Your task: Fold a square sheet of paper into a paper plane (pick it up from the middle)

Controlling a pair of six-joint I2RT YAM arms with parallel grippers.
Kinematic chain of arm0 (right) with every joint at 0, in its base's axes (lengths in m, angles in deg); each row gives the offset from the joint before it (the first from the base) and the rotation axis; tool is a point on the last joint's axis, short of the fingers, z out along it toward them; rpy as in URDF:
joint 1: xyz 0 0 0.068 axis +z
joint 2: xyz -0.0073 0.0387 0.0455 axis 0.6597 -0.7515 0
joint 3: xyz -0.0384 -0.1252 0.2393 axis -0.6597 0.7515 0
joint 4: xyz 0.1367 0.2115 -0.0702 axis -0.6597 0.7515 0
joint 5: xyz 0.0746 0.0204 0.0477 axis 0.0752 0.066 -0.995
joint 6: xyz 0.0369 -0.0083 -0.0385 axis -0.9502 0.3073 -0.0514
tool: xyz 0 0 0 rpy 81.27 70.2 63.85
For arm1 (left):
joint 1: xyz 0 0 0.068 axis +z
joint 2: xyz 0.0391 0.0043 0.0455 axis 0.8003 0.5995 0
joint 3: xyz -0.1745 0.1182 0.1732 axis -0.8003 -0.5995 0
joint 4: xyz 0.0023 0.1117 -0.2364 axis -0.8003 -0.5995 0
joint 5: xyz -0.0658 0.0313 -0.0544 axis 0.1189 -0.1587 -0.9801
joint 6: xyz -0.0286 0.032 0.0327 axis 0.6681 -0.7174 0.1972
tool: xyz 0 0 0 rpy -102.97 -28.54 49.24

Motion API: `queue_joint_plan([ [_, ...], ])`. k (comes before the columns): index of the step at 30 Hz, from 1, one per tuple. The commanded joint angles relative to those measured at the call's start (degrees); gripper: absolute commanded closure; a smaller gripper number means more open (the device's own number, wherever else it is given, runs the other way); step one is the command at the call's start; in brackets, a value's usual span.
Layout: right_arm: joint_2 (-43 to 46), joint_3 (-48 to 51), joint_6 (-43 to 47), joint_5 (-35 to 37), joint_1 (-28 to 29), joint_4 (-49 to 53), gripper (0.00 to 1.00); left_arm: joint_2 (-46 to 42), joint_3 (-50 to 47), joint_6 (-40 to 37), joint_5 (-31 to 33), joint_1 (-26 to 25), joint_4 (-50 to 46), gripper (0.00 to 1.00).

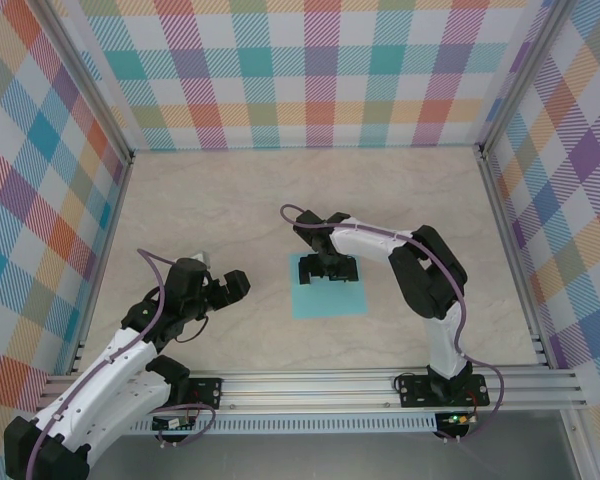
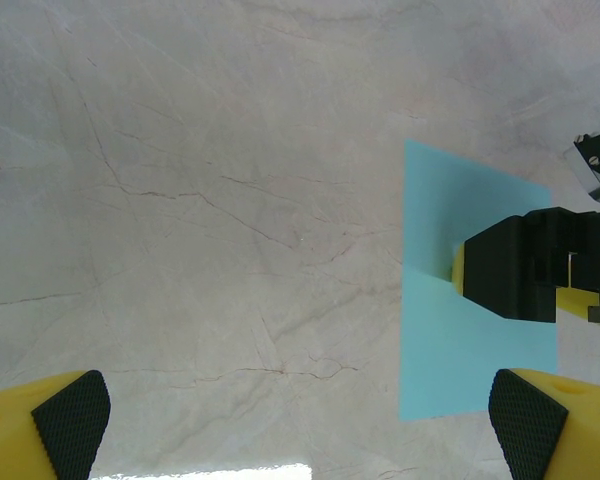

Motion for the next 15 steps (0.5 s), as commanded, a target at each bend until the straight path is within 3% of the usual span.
queue_joint_plan([
  [1, -6.8, 4.8, -1.8, -4.1, 1.0, -1.5, 0.06, -0.1, 1.2, -0.8, -1.0, 0.8, -0.8, 0.00],
  [10, -5.7, 5.5, -1.8, -3.0, 1.3, -1.8, 0.11, -0.2, 2.0, -0.9, -0.9, 0.8, -1.5, 0.00],
  [13, -3.6, 3.9, -1.0, -2.7, 1.1, -1.0, 0.19, -0.2, 2.0, -0.9, -0.9, 0.8, -1.9, 0.00],
  [15, -2.2, 2.3, -0.5, -1.8, 1.1, 0.1, 0.29, -0.3, 2.1, -0.9, -0.9, 0.9, -1.9, 0.00],
])
